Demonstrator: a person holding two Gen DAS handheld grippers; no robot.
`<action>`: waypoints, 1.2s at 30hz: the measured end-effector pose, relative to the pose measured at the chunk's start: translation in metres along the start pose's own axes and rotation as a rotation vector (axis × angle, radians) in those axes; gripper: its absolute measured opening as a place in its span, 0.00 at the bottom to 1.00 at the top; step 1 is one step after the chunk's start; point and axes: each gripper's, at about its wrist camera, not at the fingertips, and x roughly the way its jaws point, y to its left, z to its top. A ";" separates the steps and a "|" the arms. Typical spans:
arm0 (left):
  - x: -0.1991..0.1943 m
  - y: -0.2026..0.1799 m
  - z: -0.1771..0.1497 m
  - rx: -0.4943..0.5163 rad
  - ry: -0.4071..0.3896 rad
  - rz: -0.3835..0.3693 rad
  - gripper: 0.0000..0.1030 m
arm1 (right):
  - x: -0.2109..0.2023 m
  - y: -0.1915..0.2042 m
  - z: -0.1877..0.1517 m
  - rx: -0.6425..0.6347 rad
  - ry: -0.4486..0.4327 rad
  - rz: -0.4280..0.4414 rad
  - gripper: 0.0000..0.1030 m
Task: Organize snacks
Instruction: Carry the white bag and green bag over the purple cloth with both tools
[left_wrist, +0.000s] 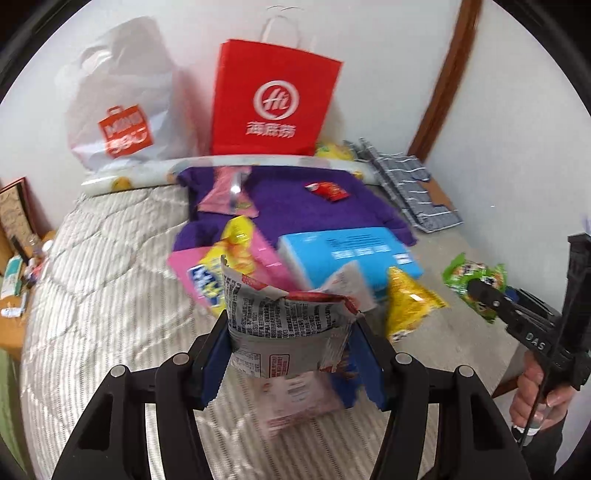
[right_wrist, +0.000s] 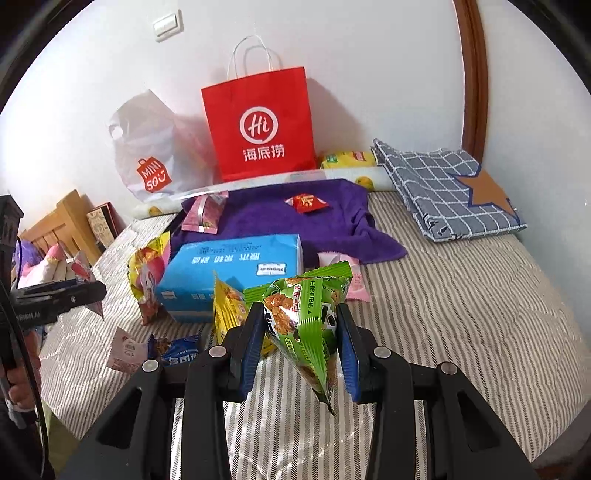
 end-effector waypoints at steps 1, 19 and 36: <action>0.000 -0.004 0.001 -0.004 -0.006 -0.022 0.57 | -0.001 0.000 0.002 0.000 -0.003 0.001 0.37; 0.005 -0.031 0.047 -0.029 -0.090 -0.049 0.57 | -0.008 0.007 0.052 -0.040 -0.085 0.026 0.37; 0.027 -0.024 0.118 -0.014 -0.153 0.102 0.57 | 0.042 0.005 0.124 -0.057 -0.118 0.009 0.37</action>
